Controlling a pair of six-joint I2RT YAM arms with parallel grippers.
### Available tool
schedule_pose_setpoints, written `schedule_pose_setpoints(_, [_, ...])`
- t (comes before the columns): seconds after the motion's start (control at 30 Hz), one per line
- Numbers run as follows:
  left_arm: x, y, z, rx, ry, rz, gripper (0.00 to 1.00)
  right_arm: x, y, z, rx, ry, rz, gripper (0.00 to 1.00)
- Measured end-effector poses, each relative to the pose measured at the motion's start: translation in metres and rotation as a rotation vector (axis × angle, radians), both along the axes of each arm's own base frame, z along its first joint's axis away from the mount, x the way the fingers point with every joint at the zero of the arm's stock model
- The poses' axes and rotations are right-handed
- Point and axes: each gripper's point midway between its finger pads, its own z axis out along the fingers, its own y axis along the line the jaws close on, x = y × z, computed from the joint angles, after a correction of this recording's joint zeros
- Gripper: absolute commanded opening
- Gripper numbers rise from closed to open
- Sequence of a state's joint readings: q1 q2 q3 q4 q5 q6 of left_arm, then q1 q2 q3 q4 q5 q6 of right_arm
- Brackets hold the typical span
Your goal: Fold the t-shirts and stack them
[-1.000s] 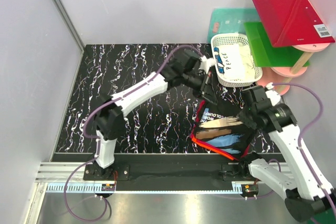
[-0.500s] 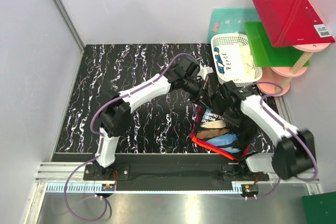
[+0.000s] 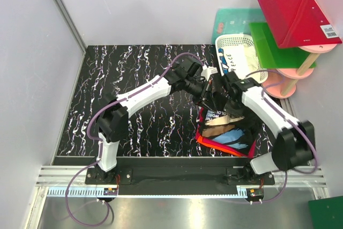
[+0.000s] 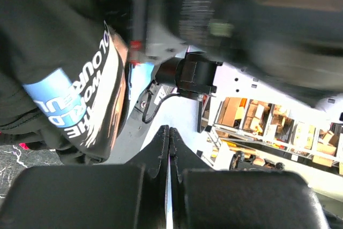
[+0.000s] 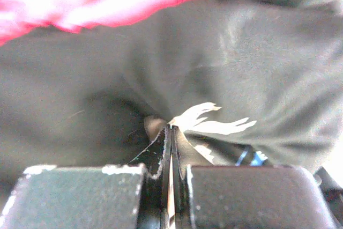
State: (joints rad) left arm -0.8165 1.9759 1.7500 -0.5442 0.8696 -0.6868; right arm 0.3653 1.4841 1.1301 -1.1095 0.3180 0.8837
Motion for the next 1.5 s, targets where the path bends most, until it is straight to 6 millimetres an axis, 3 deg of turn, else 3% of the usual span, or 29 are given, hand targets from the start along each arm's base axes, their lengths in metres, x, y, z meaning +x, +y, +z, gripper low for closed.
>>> schedule_pose_setpoints(0.07, [-0.001, 0.000, 0.000, -0.002, 0.002, -0.004, 0.00, 0.010, 0.002, 0.021, 0.027, -0.100, 0.005, 0.00])
schedule_pose_setpoints(0.17, [-0.005, -0.001, 0.001, -0.005, 0.008, -0.015, 0.00, 0.017, -0.001, 0.068, 0.066, -0.283, 0.002, 0.00])
schedule_pose_setpoints(0.3, [-0.018, -0.011, -0.003, -0.007, 0.027, -0.059, 0.00, 0.007, -0.013, 0.100, 0.065, -0.391, -0.017, 0.00])
schedule_pose_setpoints(0.4, [-0.028, -0.024, -0.021, 0.009, 0.053, -0.096, 0.00, -0.005, -0.022, 0.090, 0.025, -0.340, -0.037, 0.00])
schedule_pose_setpoints(0.5, [-0.036, -0.031, -0.047, 0.052, 0.090, -0.116, 0.00, -0.015, -0.029, 0.059, -0.024, -0.220, -0.065, 0.00])
schedule_pose_setpoints(0.6, [-0.033, -0.033, -0.072, 0.093, 0.120, -0.112, 0.00, -0.027, -0.040, 0.030, -0.074, -0.095, -0.103, 0.00])
schedule_pose_setpoints(0.73, [-0.024, -0.033, -0.094, 0.125, 0.137, -0.096, 0.00, -0.023, -0.061, 0.012, -0.111, -0.005, -0.186, 0.00])
schedule_pose_setpoints(1.07, [-0.012, -0.033, -0.112, 0.137, 0.143, -0.084, 0.00, 0.016, -0.109, 0.000, -0.133, 0.065, -0.285, 0.00])
schedule_pose_setpoints(1.23, [-0.008, -0.030, -0.117, 0.139, 0.147, -0.082, 0.00, 0.040, -0.112, -0.010, -0.136, 0.065, -0.250, 0.00])
schedule_pose_setpoints(1.37, [-0.006, -0.029, -0.117, 0.134, 0.141, -0.084, 0.00, 0.046, -0.112, -0.017, -0.134, 0.068, -0.236, 0.00])
schedule_pose_setpoints(1.47, [-0.004, -0.027, -0.115, 0.129, 0.130, -0.087, 0.01, 0.051, -0.112, -0.007, -0.126, 0.018, -0.227, 0.00])
schedule_pose_setpoints(1.5, [-0.003, -0.026, -0.113, 0.123, 0.120, -0.089, 0.06, 0.053, -0.111, 0.001, -0.120, -0.015, -0.221, 0.00])
